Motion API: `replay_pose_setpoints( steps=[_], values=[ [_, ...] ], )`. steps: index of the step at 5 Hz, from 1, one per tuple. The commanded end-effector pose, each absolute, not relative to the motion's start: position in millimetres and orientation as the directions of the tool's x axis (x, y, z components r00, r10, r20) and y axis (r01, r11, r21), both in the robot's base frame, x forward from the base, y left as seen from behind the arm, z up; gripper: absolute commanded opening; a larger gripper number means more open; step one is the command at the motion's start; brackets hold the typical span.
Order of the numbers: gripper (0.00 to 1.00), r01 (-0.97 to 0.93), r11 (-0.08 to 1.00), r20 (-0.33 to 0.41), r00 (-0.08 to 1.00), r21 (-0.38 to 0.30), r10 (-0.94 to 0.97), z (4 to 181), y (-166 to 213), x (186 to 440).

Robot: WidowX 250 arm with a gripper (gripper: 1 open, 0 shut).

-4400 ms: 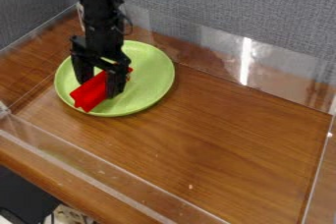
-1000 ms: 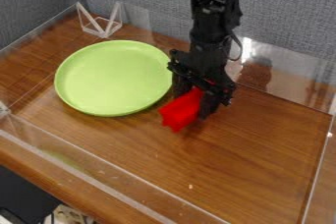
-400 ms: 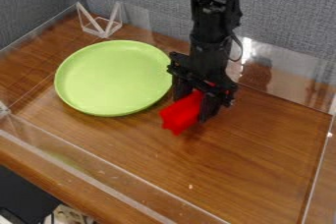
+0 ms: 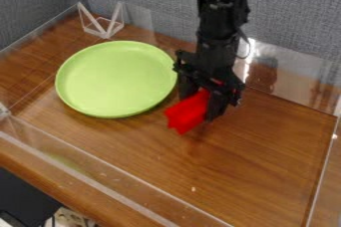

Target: Move the red object from the green plate to the table

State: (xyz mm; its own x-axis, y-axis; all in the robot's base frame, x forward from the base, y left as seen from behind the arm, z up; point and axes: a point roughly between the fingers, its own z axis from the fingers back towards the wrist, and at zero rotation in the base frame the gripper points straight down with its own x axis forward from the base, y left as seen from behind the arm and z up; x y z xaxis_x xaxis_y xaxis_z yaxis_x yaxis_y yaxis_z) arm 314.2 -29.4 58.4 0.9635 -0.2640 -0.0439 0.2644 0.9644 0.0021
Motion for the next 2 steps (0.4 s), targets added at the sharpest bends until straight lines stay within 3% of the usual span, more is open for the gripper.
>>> replay_pose_setpoints(
  steps=[1, 2],
  values=[
    [0.00, 0.279, 0.960, 0.052, 0.959, 0.017, -0.280, 90.1, -35.5, 321.6],
    [0.00, 0.280, 0.960, 0.038, 0.959, 0.013, -0.280, 83.6, -36.6, 319.5]
  ],
)
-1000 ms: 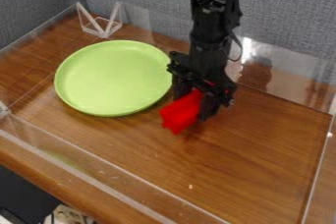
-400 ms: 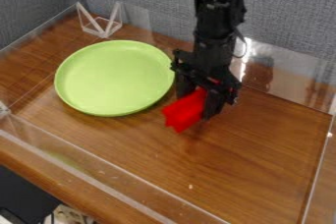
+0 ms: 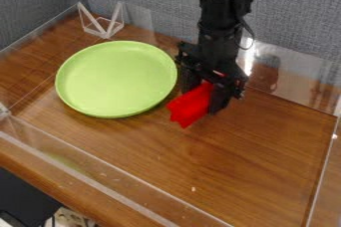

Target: Move the red object from the green plate to the table

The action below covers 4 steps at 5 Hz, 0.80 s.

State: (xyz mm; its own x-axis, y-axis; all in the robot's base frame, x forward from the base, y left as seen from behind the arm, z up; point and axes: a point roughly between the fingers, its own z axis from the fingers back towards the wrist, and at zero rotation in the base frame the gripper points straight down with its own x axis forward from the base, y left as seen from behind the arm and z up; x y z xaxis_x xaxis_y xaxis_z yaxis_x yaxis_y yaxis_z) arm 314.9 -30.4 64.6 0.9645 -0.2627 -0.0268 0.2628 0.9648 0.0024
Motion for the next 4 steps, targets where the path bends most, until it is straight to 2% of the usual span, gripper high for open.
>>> replay_pose_setpoints(
  steps=[1, 2, 3, 4],
  values=[
    [0.00, 0.277, 0.961, 0.012, 0.961, 0.008, -0.277, 72.4, -35, 319],
    [0.00, 0.269, 0.963, -0.015, 0.963, -0.001, -0.269, 57.9, -32, 320],
    [1.00, 0.232, 0.973, -0.001, 0.973, -0.012, -0.232, 62.4, -26, 321],
    [1.00, 0.183, 0.983, 0.031, 0.983, -0.017, -0.183, 76.0, -12, 322]
  ],
)
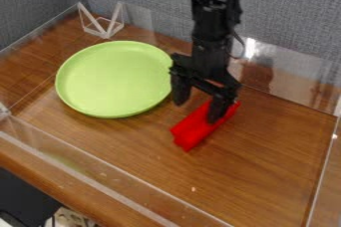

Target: Move the red object from the green plate to the table

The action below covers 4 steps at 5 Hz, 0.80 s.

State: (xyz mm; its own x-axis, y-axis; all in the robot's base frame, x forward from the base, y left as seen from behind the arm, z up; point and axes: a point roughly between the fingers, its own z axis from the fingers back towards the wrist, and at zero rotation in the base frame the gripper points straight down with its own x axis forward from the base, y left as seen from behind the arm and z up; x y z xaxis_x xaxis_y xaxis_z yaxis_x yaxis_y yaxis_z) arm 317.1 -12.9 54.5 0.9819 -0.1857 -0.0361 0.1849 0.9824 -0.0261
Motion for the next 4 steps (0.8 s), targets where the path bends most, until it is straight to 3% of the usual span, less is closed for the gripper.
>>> replay_pose_setpoints(
  steps=[1, 4],
  values=[
    [1.00, 0.149, 0.989, 0.058, 0.987, -0.019, -0.148, 89.6, -1, 327],
    [1.00, 0.148, 0.989, 0.119, 0.982, -0.020, -0.145, 120.3, 2, 335]
  ],
)
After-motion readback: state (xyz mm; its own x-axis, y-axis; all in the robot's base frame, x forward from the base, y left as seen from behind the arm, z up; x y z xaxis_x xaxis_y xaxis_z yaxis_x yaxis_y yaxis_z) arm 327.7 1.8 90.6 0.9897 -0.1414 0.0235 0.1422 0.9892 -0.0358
